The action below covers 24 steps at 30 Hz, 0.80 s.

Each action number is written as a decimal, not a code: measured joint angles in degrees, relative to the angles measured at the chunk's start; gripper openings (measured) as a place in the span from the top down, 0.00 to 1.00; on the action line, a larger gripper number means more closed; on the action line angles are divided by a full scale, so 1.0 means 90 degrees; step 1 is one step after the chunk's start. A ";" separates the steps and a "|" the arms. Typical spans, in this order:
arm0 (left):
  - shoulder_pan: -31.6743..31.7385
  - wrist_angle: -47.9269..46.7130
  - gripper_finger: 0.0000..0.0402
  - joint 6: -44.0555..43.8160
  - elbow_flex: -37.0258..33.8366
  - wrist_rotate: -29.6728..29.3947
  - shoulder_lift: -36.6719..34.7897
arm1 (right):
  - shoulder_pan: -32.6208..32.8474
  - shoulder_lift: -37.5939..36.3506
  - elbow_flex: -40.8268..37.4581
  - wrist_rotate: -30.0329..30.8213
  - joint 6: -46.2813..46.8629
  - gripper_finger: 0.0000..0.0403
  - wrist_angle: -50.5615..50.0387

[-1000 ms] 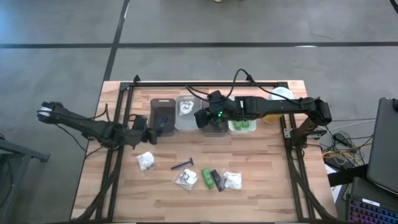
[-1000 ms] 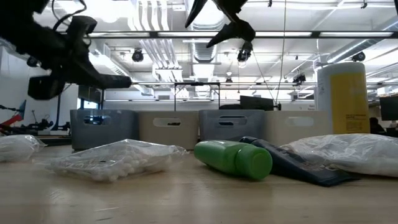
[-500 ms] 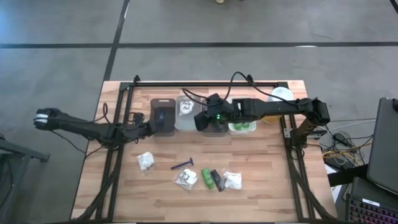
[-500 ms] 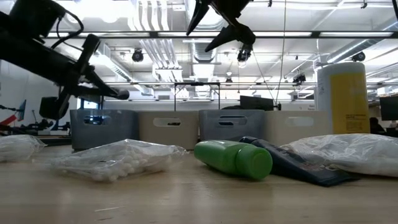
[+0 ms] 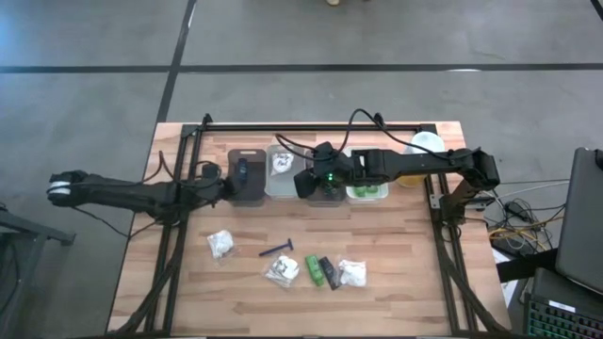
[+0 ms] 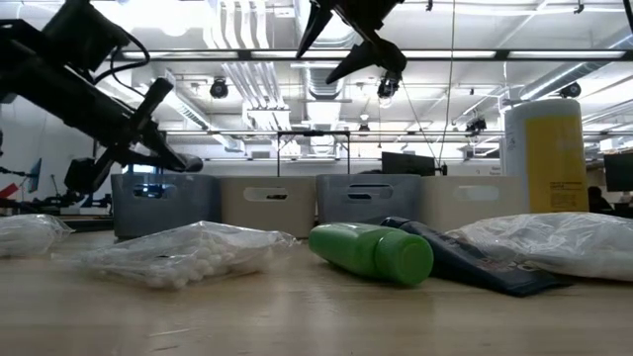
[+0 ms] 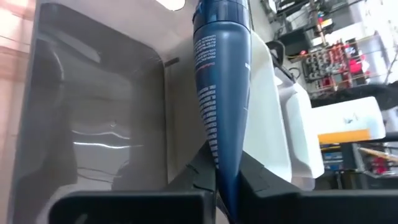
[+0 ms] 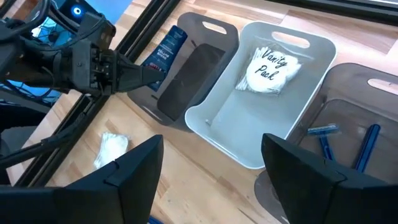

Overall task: Pick & Place Travel size toiletries
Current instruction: Put the blue shave cream into the left black bin

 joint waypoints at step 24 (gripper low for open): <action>0.0028 -0.0080 0.60 0.0565 0.0629 0.0970 0.0131 | 0.0000 0.0000 0.0000 -0.0082 0.0087 0.18 -0.0297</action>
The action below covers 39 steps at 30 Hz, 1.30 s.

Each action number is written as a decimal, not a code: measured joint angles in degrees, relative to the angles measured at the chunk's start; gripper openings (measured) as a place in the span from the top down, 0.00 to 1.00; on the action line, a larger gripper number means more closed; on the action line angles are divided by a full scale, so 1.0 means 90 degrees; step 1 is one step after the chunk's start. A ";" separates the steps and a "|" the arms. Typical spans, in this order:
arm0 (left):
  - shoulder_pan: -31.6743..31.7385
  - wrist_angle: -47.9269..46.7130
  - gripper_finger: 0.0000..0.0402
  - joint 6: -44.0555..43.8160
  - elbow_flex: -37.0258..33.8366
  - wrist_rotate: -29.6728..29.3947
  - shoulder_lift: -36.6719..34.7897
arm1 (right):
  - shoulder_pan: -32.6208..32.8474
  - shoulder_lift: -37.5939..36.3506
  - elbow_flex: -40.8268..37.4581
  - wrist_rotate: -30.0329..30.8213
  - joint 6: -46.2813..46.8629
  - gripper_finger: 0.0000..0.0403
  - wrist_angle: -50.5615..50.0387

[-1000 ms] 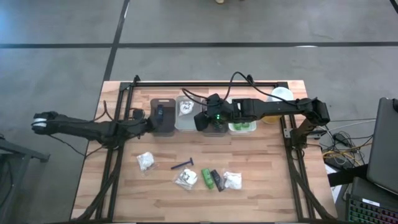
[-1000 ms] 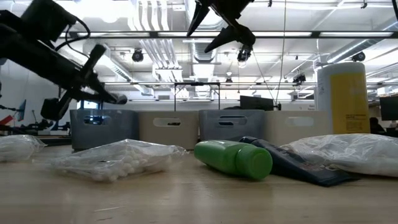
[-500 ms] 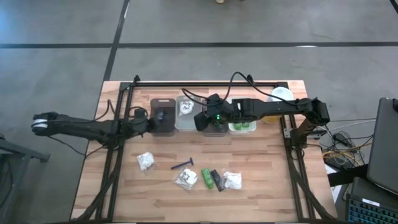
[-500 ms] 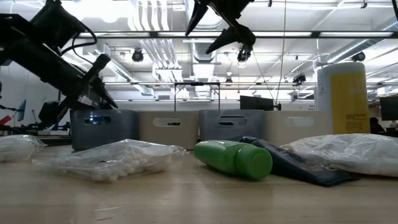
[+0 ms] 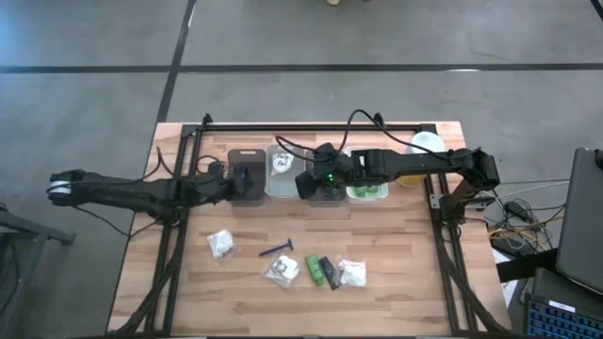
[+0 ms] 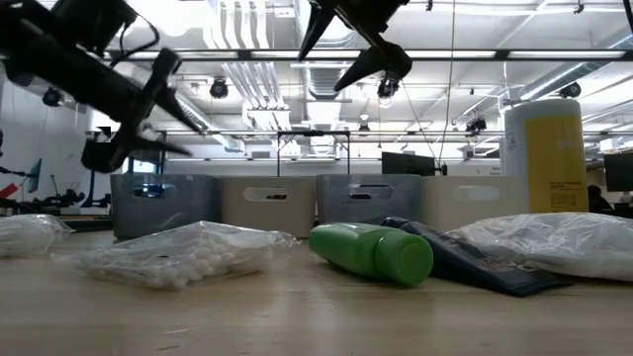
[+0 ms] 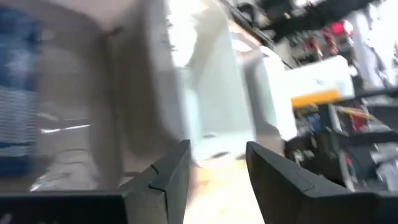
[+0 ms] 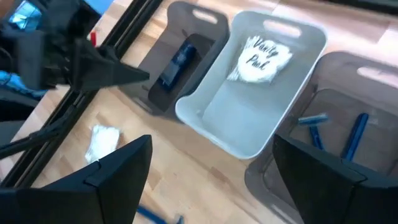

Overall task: Pick & Place Travel size toiletries
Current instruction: Put the blue shave cream into the left black bin

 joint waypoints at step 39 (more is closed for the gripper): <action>-0.0306 -0.0316 0.61 0.3391 0.1079 0.2991 -0.0210 | 0.2064 0.0855 -0.1072 -0.1542 0.3124 0.19 -0.0663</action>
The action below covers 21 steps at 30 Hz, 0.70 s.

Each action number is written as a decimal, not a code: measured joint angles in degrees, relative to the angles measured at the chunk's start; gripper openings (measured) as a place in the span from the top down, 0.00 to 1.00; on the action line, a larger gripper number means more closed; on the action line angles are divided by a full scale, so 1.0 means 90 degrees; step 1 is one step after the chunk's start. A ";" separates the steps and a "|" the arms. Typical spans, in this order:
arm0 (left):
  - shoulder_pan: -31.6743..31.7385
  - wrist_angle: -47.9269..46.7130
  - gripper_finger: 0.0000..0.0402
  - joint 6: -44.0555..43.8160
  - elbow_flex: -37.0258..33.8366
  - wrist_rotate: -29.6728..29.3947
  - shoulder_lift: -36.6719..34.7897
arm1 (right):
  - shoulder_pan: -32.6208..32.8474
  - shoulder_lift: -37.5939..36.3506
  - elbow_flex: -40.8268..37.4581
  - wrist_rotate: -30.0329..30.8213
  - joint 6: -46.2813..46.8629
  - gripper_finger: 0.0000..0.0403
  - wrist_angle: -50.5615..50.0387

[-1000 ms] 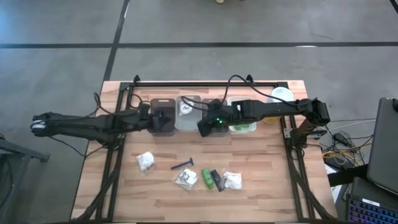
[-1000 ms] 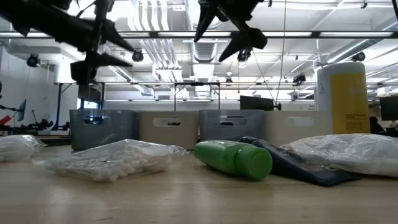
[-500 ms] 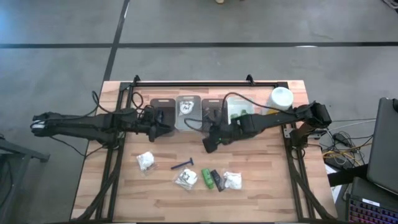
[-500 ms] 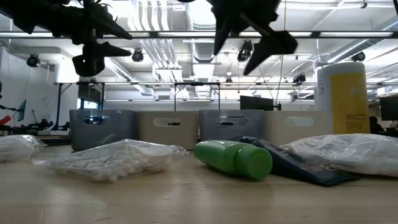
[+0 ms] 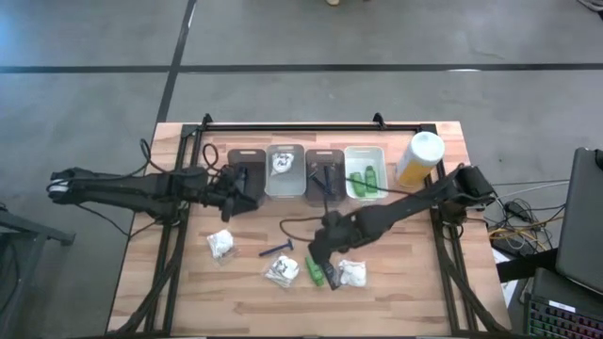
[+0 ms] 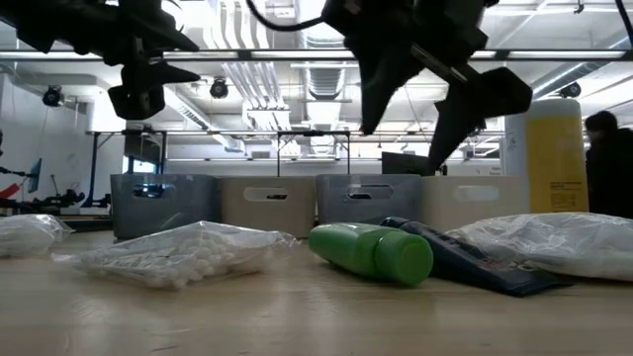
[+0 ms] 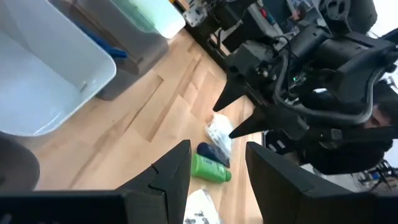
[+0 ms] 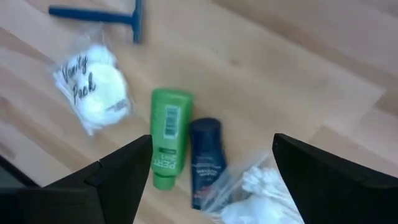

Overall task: Pick & Place Travel size toiletries
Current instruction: Put the blue shave cream into the left black bin

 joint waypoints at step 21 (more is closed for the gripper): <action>-0.0366 -0.0267 0.61 0.0162 -0.0002 -0.0016 -0.0067 | 0.0510 0.1318 0.0492 -0.0369 -0.0856 0.27 0.0616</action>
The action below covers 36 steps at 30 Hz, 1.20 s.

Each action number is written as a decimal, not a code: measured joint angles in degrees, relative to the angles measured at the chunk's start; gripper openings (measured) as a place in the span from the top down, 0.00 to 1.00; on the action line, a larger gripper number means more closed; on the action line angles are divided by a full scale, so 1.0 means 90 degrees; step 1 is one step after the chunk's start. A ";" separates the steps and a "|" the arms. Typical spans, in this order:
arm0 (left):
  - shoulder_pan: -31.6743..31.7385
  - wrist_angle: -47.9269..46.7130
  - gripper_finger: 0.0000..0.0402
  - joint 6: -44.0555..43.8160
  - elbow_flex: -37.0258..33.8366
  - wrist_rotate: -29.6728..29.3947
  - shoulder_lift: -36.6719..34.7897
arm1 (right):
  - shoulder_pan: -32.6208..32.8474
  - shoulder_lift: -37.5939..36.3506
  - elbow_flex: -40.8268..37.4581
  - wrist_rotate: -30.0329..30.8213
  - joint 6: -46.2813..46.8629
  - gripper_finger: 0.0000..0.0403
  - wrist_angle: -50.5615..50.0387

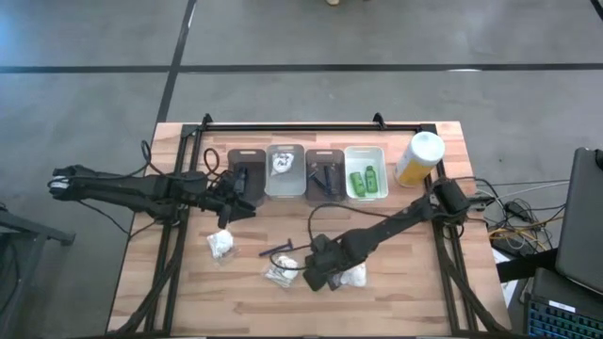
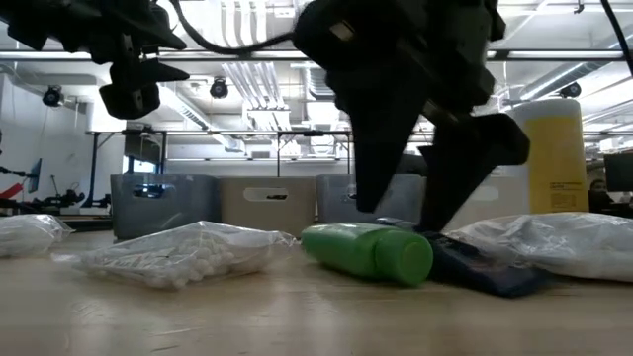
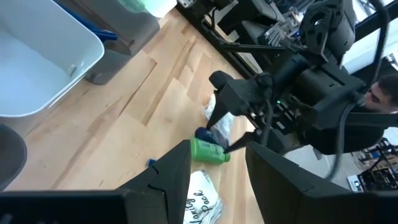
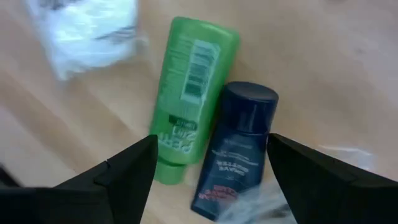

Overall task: Pick & Place Travel size toiletries
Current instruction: Put the blue shave cream into the left black bin

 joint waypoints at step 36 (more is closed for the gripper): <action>-0.0002 -0.0034 0.61 0.0270 -0.0002 -0.0124 0.0000 | 0.0187 0.0453 0.0223 -0.0160 -0.2293 0.34 -0.0488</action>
